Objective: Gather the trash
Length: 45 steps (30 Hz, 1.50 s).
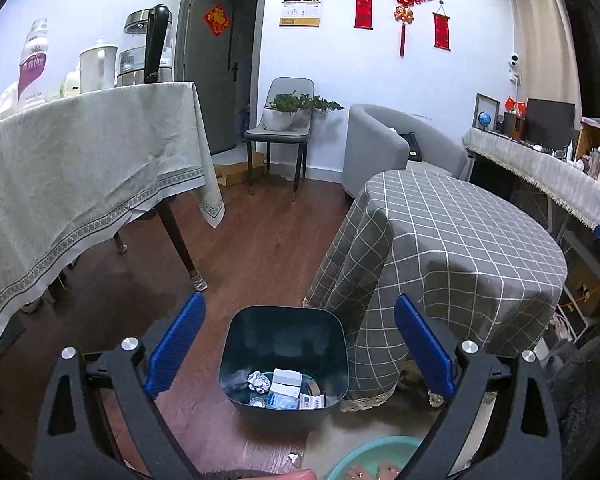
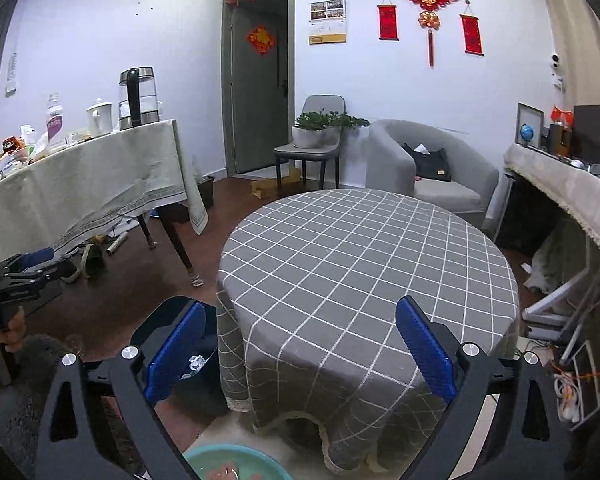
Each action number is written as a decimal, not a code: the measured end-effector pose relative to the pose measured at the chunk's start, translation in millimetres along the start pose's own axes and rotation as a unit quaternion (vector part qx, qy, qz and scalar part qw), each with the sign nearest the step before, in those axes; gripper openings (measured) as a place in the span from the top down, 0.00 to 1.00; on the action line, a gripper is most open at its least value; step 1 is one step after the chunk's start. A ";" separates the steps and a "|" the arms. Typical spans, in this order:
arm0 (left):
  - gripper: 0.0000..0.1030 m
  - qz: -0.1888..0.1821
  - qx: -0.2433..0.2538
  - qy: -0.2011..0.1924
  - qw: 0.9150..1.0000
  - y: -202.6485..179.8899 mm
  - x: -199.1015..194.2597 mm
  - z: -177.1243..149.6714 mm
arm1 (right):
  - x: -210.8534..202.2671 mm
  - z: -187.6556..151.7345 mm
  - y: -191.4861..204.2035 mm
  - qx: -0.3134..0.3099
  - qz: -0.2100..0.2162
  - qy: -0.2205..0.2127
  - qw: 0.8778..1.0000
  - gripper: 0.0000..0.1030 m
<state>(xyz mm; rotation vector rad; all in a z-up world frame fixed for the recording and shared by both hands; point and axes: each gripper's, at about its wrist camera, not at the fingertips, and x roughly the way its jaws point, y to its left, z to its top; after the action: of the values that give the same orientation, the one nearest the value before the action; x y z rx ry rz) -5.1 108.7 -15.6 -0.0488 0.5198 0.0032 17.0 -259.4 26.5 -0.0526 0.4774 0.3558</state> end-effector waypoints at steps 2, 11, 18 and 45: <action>0.06 0.002 0.000 -0.001 1.000 -0.8 0.1 -0.8 | -1.6 0.0 -0.2 0.002 0.001 -0.004 1.000 0.05; 0.06 0.008 0.001 0.000 1.000 -2.1 0.6 -1.5 | -2.1 -1.3 -1.5 0.003 0.013 -0.003 1.000 0.05; 0.06 0.009 0.002 0.004 1.000 -4.0 2.4 -2.6 | -0.9 -0.7 -1.1 0.004 0.015 0.000 1.000 0.04; 0.06 0.016 0.010 0.010 1.000 -8.7 5.4 -4.6 | -1.1 -0.3 -1.0 0.004 0.015 -0.001 1.000 0.04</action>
<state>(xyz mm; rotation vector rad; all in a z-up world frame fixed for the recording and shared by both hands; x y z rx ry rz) -2.5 99.7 -21.9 -0.0214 0.5400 0.0290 16.4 -260.6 26.7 -0.0366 0.4791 0.3831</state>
